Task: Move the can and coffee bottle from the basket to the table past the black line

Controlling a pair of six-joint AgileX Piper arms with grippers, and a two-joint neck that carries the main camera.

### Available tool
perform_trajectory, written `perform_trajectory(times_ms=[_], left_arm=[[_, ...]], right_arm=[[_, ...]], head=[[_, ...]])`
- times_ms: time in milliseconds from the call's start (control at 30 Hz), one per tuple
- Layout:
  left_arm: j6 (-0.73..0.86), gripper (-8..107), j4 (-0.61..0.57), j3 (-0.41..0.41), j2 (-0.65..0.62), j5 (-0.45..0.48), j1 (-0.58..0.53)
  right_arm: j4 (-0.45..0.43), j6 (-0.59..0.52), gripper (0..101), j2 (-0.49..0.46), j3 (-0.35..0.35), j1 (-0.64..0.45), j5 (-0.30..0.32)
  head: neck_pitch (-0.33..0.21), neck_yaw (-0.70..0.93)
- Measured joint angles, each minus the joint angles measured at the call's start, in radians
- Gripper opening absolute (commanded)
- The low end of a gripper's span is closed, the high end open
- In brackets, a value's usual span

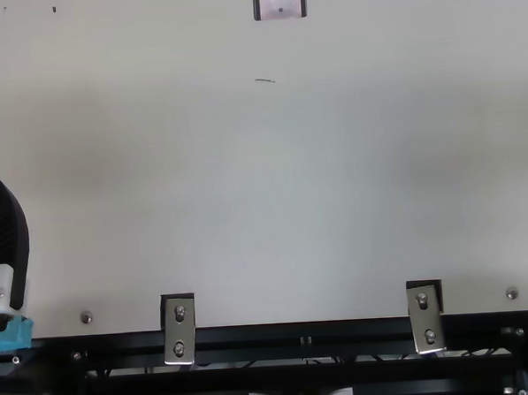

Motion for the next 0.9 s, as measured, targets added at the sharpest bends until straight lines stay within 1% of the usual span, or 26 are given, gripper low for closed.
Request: perform_trajectory(times_ms=[900], left_arm=[[0.000, 90, 0.000, 0.000, 0.000, 0.000, 0.000]], right_arm=[[0.000, 0.000, 101, 0.000, 0.000, 0.000, 0.000]], head=[[0.000, 0.000]])
